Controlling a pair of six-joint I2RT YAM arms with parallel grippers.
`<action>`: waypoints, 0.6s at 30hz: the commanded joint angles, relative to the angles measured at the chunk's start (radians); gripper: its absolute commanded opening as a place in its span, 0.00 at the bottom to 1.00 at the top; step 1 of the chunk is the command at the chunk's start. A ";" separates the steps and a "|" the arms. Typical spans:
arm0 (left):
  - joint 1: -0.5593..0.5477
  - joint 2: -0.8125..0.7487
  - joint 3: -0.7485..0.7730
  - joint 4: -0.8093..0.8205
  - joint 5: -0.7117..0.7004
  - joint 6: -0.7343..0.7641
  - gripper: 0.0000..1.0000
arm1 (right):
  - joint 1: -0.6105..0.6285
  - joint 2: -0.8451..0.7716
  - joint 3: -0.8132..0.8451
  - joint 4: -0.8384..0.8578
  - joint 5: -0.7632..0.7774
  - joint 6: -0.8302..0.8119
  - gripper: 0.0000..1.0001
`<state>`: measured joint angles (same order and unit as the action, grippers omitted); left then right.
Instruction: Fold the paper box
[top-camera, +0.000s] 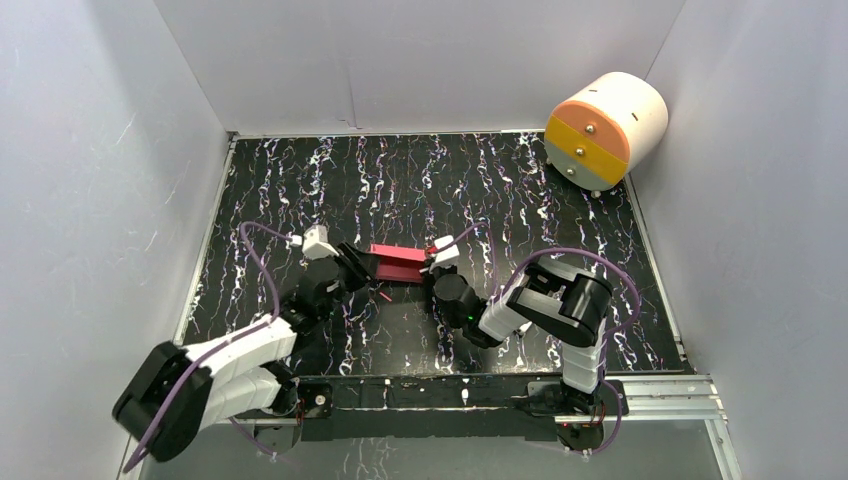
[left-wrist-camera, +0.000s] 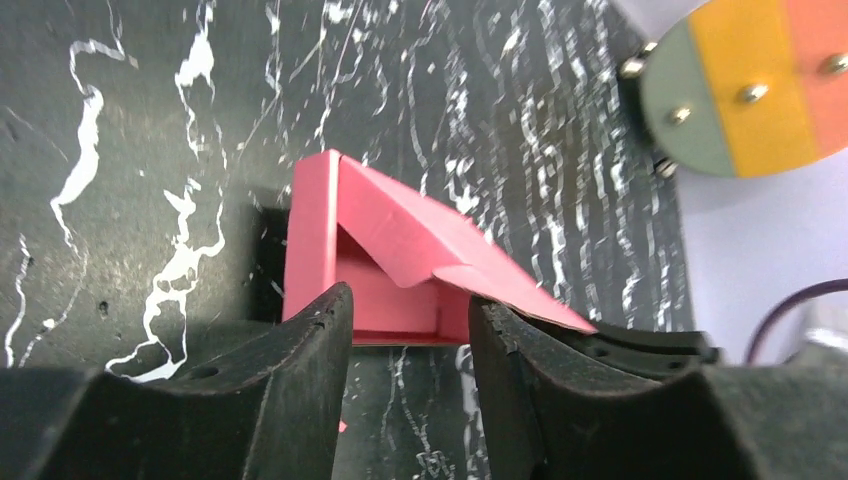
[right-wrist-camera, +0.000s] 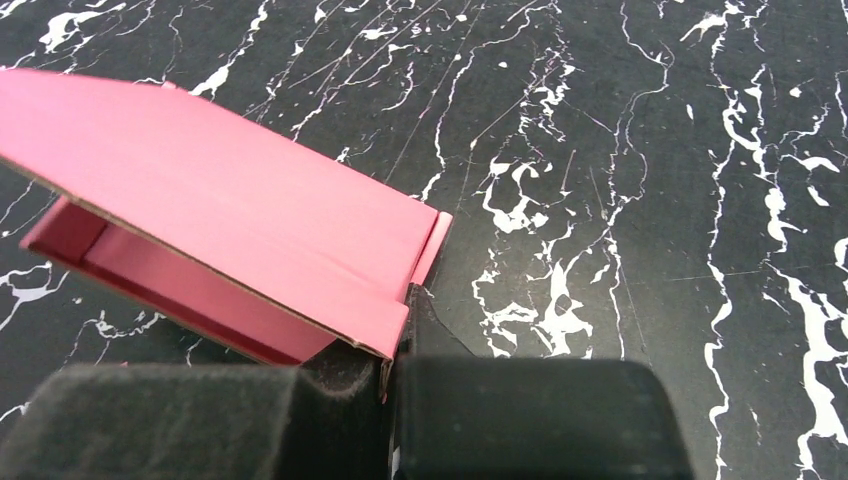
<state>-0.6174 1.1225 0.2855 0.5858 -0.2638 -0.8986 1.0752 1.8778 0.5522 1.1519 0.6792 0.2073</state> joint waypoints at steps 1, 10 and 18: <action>0.004 -0.170 0.007 -0.137 -0.089 0.060 0.46 | 0.015 0.025 0.009 -0.076 -0.051 0.002 0.07; 0.013 -0.277 0.103 -0.328 -0.141 0.127 0.60 | 0.015 0.033 0.023 -0.090 -0.043 -0.008 0.07; 0.025 -0.103 0.209 -0.314 -0.010 0.147 0.58 | 0.016 0.038 0.031 -0.095 -0.047 -0.009 0.07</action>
<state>-0.5987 0.9451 0.4335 0.2832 -0.3374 -0.7834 1.0813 1.8870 0.5701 1.1393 0.6624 0.2031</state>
